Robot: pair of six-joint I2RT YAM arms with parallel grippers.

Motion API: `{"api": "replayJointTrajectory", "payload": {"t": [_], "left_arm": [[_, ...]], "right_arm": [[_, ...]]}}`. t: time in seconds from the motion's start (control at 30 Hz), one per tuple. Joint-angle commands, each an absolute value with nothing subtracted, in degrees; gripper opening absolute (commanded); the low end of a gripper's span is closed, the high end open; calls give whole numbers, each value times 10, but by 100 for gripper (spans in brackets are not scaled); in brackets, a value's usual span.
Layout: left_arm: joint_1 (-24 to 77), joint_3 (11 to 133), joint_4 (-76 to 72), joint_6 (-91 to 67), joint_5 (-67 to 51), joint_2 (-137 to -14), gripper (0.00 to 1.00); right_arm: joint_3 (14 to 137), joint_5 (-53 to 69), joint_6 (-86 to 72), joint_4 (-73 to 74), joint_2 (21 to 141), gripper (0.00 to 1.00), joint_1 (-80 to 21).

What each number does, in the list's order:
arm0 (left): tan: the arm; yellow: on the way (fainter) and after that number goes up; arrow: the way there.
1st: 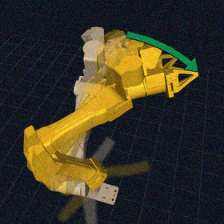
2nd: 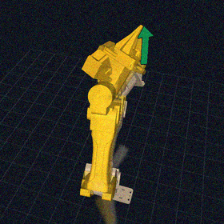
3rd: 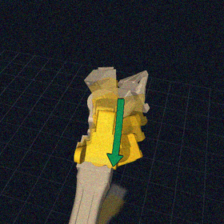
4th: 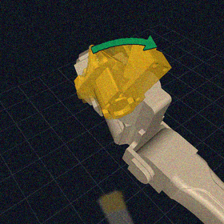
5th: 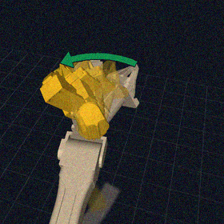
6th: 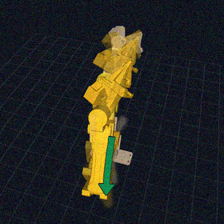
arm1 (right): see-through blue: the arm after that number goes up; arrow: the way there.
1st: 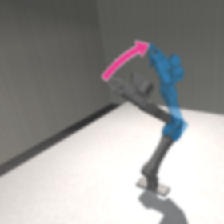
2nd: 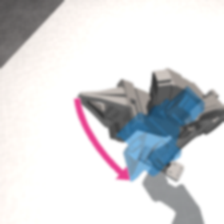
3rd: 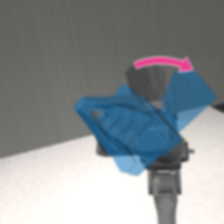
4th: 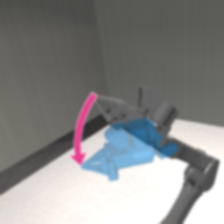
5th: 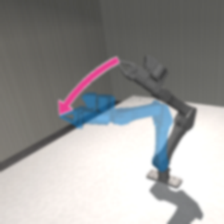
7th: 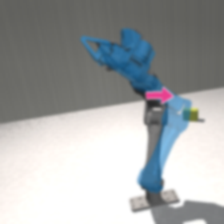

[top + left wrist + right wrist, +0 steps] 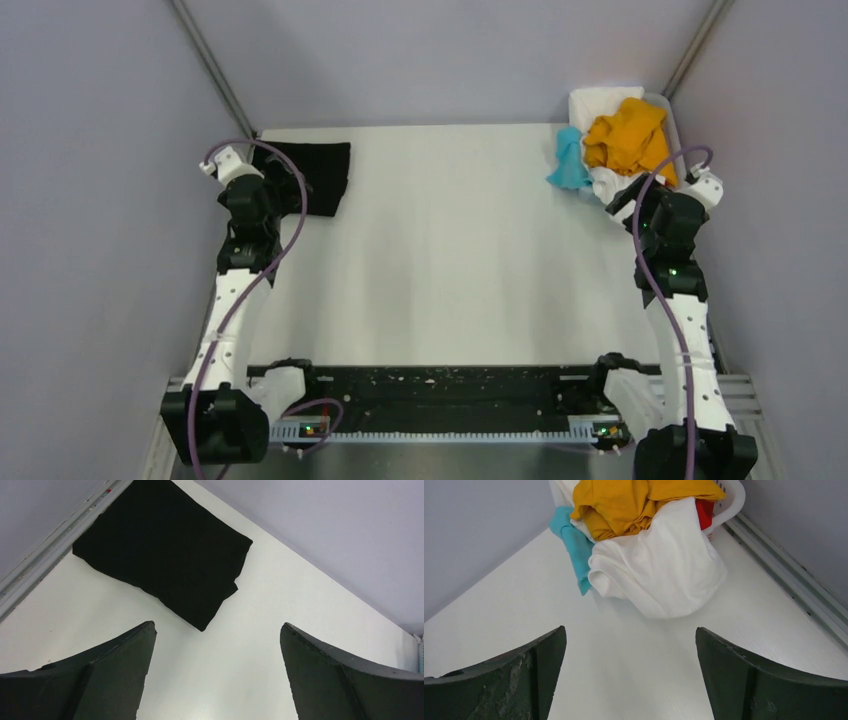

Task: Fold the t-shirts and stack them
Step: Grab crumpled tshirt from bin with the right arm

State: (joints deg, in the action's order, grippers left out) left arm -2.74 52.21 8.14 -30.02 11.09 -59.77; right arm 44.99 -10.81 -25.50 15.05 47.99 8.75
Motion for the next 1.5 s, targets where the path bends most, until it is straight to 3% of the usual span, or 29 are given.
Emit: {"api": "replayJointTrajectory", "payload": {"t": [0.0, 0.17, 0.53, 0.93, 1.0, 1.13, 1.2, 1.4, 1.47], "left_arm": [[-30, 542, 86, -288, 124, -572, 99], [-30, 565, 124, -281, 135, -584, 99], [-31, 576, 159, -283, 78, -593, 99], [-32, 556, 189, -279, 72, -546, 99], [-32, 548, 181, -269, 56, -537, 99], [-32, 516, 146, -276, 55, -518, 99], [-31, 501, 131, -284, 53, -508, 99], [-31, 488, 143, -307, 70, -497, 99], [-31, 491, 157, -301, 67, -499, 99]], "right_arm": [[491, -108, -234, 118, 510, 99, 88], [566, -61, -211, 65, 612, 99, 88], [828, -130, -161, 65, 928, 98, 112], [1073, -91, -167, 137, 1189, 81, 133], [1097, -70, -163, 151, 1212, 71, 134], [1130, -20, -155, 182, 1220, 31, 134], [1131, -6, -147, 181, 1200, 17, 134], [1149, 119, -142, 191, 1111, 1, 134], [1150, 171, -160, 194, 1080, 0, 130]]}}
